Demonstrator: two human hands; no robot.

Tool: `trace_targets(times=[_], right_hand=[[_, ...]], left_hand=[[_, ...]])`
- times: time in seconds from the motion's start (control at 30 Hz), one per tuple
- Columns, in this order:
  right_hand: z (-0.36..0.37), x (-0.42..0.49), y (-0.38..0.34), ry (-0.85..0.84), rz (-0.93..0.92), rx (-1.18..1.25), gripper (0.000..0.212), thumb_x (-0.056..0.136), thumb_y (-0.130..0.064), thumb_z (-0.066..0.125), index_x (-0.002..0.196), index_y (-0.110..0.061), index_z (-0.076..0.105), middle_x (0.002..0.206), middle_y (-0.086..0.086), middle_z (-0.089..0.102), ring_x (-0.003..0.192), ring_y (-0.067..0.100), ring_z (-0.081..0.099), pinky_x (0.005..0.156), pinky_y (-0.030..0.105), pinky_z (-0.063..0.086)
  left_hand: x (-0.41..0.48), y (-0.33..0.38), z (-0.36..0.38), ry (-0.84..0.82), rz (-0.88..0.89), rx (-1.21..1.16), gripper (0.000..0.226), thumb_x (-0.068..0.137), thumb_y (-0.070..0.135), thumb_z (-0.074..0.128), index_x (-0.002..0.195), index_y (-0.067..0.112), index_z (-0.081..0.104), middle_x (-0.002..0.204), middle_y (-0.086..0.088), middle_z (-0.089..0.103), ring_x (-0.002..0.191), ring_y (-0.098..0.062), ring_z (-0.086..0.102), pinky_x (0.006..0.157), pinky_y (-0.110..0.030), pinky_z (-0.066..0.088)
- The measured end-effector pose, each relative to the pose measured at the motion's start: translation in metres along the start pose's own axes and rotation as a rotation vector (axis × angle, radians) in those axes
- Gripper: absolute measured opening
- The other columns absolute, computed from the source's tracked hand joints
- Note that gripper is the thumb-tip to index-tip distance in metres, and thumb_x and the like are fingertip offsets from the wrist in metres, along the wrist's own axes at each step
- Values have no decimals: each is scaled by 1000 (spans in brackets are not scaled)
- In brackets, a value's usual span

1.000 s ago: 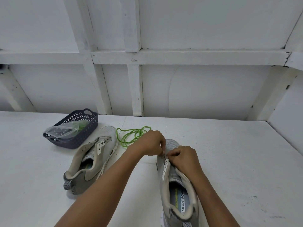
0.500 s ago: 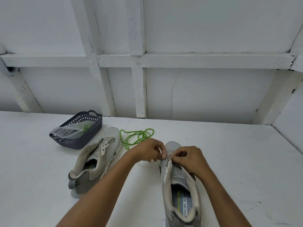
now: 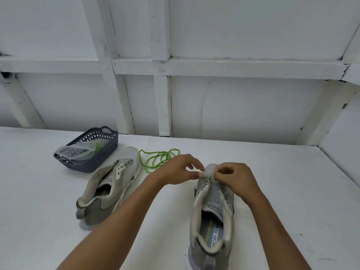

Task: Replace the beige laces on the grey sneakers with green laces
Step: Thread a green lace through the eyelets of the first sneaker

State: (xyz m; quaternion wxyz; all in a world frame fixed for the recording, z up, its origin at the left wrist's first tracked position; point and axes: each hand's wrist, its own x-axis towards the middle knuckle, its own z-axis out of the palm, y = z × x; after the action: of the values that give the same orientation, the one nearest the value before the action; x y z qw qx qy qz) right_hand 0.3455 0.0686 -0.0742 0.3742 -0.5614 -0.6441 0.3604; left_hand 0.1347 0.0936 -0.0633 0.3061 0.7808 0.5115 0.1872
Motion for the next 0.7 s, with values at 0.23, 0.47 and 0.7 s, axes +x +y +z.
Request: trace_targets(times=[0.23, 0.47, 0.7], right_hand=[[-1, -9, 10, 78, 33, 49, 14, 83, -15, 73, 74, -26, 76, 76, -10, 73, 76, 7, 69, 70, 23, 55], [-2, -18, 24, 151, 74, -139, 12, 78, -34, 80, 78, -27, 70, 80, -7, 68, 76, 6, 63, 66, 16, 45], [3, -16, 16, 99, 151, -325, 31, 72, -32, 81, 97, -17, 71, 89, -3, 71, 83, 14, 65, 75, 25, 50]], left_hand=[[16, 16, 24, -37, 59, 44, 16, 88, 30, 73, 103, 24, 76, 108, 4, 68, 101, -13, 62, 86, -30, 50], [24, 21, 30, 0, 89, -40, 5, 91, 17, 67, 92, 17, 72, 91, 6, 67, 89, -11, 61, 80, -29, 47], [28, 43, 37, 124, 152, -319, 17, 98, 12, 54, 84, 20, 58, 77, 9, 70, 78, -22, 62, 74, -32, 48]])
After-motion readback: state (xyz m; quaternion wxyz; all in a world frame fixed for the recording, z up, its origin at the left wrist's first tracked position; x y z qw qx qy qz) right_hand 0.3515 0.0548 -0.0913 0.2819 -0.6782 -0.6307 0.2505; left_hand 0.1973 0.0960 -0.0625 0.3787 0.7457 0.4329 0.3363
